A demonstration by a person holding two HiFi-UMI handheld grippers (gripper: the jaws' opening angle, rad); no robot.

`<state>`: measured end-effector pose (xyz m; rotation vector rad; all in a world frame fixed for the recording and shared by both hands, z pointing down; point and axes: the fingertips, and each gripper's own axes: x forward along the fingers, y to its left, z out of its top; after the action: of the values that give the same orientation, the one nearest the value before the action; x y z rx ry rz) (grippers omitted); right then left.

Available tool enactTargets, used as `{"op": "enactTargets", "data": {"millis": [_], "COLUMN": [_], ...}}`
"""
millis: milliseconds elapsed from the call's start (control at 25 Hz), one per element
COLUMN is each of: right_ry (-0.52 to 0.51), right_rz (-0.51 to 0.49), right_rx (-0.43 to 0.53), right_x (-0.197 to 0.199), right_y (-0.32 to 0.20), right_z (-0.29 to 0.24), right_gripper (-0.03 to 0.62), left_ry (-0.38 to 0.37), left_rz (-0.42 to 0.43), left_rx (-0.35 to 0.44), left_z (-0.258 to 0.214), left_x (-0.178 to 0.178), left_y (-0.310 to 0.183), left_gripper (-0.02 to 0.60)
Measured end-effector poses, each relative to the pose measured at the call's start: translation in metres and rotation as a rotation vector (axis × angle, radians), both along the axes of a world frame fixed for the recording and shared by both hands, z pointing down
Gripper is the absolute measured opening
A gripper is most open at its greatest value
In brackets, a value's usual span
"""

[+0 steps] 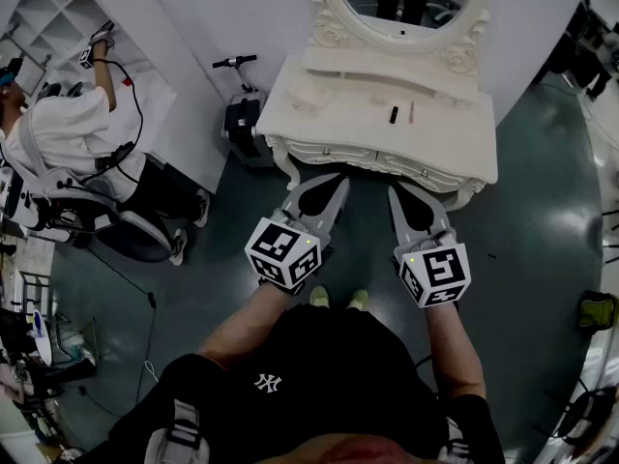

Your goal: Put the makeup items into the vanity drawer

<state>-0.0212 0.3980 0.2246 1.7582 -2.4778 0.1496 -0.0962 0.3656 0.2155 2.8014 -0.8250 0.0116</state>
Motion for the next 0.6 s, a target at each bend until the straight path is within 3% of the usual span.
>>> {"op": "enactTargets", "data": {"millis": [600], "right_ry": [-0.014], "right_rz": [-0.018], "right_rx": [-0.014], "right_x": [0.012], "right_y": [0.000], "right_z": [0.005], "right_gripper": [0.023], "left_ry": [-0.013], "left_rz": [0.021], "left_rx": [-0.011], "left_z": [0.007], "left_x": [0.024], "left_y": [0.003], "left_gripper": [0.000]}}
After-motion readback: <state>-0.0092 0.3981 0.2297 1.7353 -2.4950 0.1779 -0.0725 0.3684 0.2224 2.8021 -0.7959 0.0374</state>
